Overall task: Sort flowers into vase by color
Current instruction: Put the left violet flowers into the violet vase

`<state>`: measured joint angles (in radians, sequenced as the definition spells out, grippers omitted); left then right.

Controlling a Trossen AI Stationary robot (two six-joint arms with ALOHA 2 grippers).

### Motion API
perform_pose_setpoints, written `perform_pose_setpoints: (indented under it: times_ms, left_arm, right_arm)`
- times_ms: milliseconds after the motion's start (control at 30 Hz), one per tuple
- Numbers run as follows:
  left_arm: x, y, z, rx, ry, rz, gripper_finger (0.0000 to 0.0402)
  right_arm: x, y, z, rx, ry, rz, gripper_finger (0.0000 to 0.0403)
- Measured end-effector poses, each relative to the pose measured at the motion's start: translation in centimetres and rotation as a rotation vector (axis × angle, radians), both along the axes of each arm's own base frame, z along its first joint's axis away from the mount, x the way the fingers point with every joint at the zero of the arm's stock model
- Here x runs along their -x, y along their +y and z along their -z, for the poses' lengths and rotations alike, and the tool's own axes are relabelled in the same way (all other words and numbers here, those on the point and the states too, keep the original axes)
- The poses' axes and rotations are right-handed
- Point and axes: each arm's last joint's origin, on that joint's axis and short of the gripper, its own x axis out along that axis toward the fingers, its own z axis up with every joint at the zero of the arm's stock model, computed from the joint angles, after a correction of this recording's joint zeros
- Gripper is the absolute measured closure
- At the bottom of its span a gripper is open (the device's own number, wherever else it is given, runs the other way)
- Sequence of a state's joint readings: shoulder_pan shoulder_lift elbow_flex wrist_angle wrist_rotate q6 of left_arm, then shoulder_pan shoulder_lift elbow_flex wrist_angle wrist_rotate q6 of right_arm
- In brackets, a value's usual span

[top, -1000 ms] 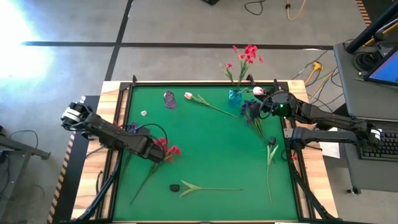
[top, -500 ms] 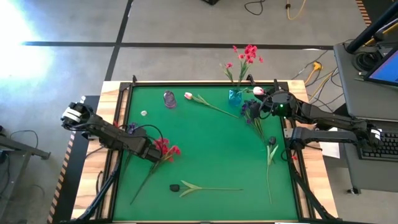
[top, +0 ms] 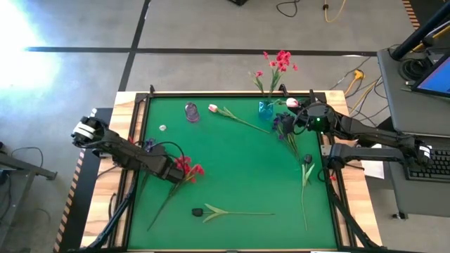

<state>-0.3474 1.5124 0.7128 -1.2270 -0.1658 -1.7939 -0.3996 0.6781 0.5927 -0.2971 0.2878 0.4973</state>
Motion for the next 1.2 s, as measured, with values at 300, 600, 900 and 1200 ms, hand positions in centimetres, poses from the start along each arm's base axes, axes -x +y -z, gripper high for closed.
perform_pose_setpoints:
  times_ms: [300, 600, 900, 1200]
  left_arm:
    - [-0.4, 0.2, 1.5, 0.005, 0.102, -0.009, 0.0226]
    - [-0.9, 0.1, 2.4, 0.018, 0.104, 0.011, 0.0297]
    - [-1.2, 0.1, 2.1, 0.007, 0.085, 0.047, 0.0364]
    - [-3.7, -0.6, 0.3, 0.041, -0.006, 0.163, 0.0398]
  right_arm:
    - [0.0, 0.0, 0.2, -0.003, 0.007, 0.0, 0.0044]
    - [0.0, 0.0, 0.3, -0.004, 0.008, 0.0, 0.0044]
    - [0.0, 0.0, 0.3, -0.003, 0.009, 0.0, 0.0044]
    - [0.0, 0.0, 0.3, -0.003, 0.009, 0.0, 0.0044]
